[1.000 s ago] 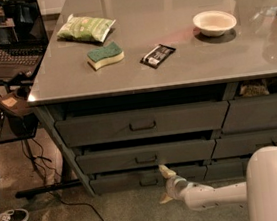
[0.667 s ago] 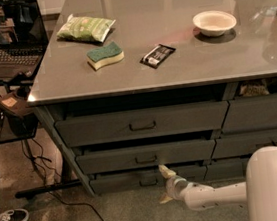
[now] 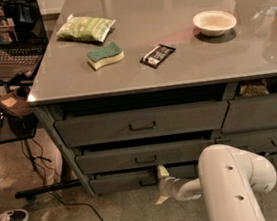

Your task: Open bottom drawer

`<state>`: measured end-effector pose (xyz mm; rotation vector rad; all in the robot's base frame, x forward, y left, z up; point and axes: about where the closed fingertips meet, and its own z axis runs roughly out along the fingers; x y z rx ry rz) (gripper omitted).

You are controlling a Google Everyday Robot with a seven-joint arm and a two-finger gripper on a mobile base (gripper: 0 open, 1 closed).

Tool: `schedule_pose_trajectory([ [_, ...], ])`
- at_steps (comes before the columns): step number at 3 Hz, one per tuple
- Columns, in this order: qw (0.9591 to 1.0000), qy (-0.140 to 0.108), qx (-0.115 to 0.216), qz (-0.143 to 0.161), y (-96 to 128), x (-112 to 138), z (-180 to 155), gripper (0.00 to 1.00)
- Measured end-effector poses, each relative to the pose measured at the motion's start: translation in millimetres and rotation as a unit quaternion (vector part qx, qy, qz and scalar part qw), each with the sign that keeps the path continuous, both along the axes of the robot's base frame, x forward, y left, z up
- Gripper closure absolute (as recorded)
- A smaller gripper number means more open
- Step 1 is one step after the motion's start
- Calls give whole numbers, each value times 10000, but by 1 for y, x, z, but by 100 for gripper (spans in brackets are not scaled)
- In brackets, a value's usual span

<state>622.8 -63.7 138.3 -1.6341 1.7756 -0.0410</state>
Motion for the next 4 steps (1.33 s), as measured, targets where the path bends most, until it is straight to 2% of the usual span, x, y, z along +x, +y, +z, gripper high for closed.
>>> schedule_pose_trajectory([
  [3,9998,-199,-57,-54,0,19,11,0],
  [4,9998,-198,-57,-54,0,19,11,19],
])
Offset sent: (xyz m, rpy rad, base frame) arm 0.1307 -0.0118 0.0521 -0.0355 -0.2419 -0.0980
